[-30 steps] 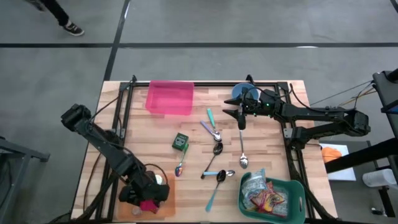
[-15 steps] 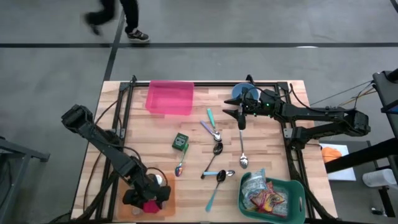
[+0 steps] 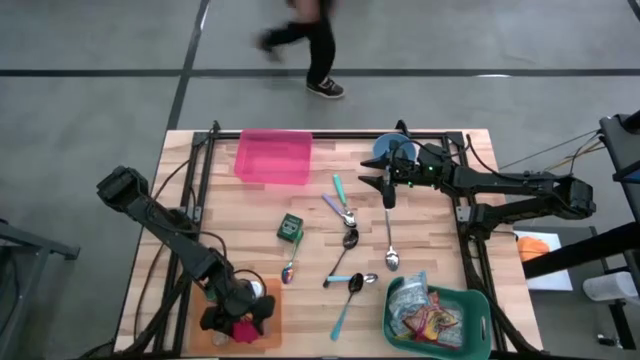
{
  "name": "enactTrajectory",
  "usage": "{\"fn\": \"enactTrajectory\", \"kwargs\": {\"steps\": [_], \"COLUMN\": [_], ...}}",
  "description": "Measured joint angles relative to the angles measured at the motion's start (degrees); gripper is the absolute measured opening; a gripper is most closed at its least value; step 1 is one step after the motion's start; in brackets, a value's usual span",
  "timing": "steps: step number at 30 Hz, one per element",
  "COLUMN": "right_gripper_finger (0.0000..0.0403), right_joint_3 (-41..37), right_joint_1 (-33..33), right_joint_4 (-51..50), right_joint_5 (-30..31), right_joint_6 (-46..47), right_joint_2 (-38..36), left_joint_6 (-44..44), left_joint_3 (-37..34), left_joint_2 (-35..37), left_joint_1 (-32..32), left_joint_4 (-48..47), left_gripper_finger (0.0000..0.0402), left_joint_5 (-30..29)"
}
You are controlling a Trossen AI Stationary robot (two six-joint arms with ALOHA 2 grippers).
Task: Pick & Place Food Item
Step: Put the red seasoning can into the orange bin, then put the green seasoning can into the orange bin
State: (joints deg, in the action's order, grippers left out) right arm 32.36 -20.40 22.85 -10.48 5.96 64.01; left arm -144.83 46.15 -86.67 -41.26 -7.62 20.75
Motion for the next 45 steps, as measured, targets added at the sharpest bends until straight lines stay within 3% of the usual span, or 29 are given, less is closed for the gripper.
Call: {"fn": "enactTrajectory", "kwargs": {"steps": [13, 25, 36, 45], "right_gripper_finger": [0.0211, 0.0211, 0.0211, 0.0211], "right_joint_3": [0.0, 0.0, 0.0, 0.0], "right_joint_1": [0.0, 0.0, 0.0, 0.0], "right_joint_4": [0.0, 0.0, 0.0, 0.0], "right_joint_5": [0.0, 0.0, 0.0, 0.0], "right_joint_6": [0.0, 0.0, 0.0, 0.0], "right_joint_2": [0.0, 0.0, 0.0, 0.0], "left_joint_6": [-1.6, -1.6, -1.7, -0.7], "left_joint_3": [0.1, 0.1, 0.2, 5.6], "left_joint_2": [0.5, 0.4, 0.8, 1.3], "left_joint_1": [0.4, 0.4, 0.3, 0.3], "left_joint_4": [-0.9, -1.1, -1.4, -12.4], "left_gripper_finger": [0.031, 0.0379, 0.0383, 0.0383], "left_joint_5": [0.8, 0.8, 0.5, 0.2]}}
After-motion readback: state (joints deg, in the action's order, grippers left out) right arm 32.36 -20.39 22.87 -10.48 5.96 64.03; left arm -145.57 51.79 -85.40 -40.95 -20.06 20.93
